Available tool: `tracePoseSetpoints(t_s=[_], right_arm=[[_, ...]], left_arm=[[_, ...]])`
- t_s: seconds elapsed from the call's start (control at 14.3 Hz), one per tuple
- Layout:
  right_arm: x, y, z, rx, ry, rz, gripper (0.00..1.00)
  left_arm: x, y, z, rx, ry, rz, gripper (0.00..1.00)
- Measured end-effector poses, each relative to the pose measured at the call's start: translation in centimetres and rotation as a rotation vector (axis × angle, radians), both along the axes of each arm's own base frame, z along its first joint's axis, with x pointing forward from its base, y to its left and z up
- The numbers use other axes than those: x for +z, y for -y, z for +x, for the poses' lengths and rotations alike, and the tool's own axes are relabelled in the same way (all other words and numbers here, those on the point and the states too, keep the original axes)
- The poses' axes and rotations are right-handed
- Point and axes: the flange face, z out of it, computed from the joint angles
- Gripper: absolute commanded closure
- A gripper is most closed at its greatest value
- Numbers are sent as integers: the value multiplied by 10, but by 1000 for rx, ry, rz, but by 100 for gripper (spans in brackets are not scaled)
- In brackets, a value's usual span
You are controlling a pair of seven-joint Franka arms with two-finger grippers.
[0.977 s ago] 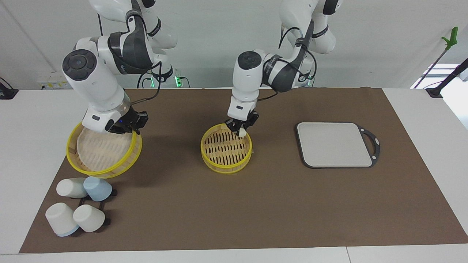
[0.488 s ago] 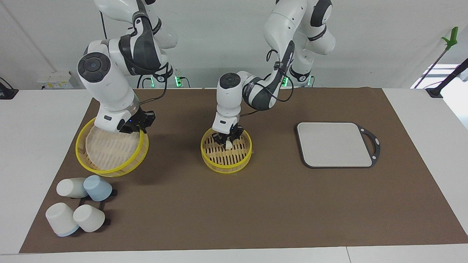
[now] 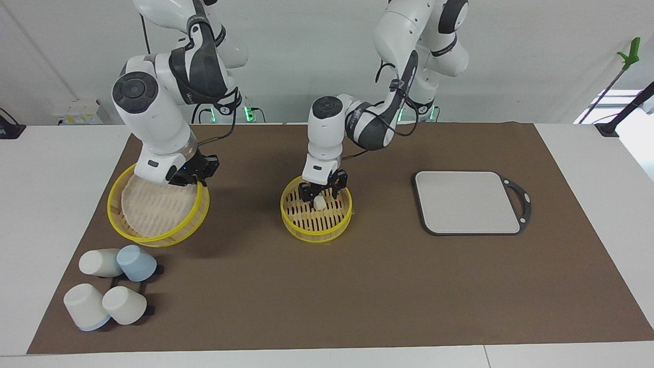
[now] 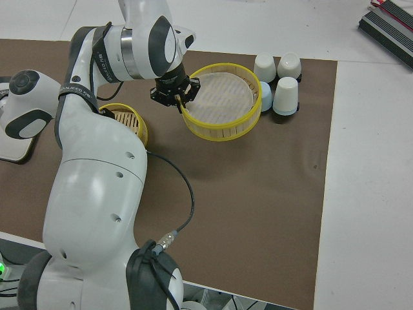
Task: Place bun in steamer
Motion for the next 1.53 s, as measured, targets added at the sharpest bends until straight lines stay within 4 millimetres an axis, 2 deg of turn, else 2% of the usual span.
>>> tracePoseSetpoints(t_s=[0.14,0.21,0.35,0.49,0.63,0.77,0.91,1.05,1.4,1.53], right_arm=[[3,-19,0,-31,27,10,100],[5,-40,0,-52,50,20,100],[9,-103,-8,-95,110,36,100],[7,-176,-26,-153,151,55,100],[-8,-248,-45,-214,195,94,100],[-34,-300,-58,-249,214,129,100],[-58,-320,-61,-259,203,134,100],[-72,-322,-59,-265,190,126,100],[-92,-352,-77,-303,188,137,100],[-98,-357,-82,-304,191,134,100]], left_arm=[[46,-41,13,55,-19,10,0],[73,-69,20,64,-30,13,0],[124,-143,33,30,-66,29,0],[161,-228,43,-61,-103,49,0],[182,-305,49,-152,-123,54,0],[191,-356,52,-220,-127,52,0],[193,-381,52,-275,-134,53,0],[194,-397,52,-309,-140,53,0],[200,-408,48,-341,-148,53,0],[202,-409,47,-346,-153,52,0]])
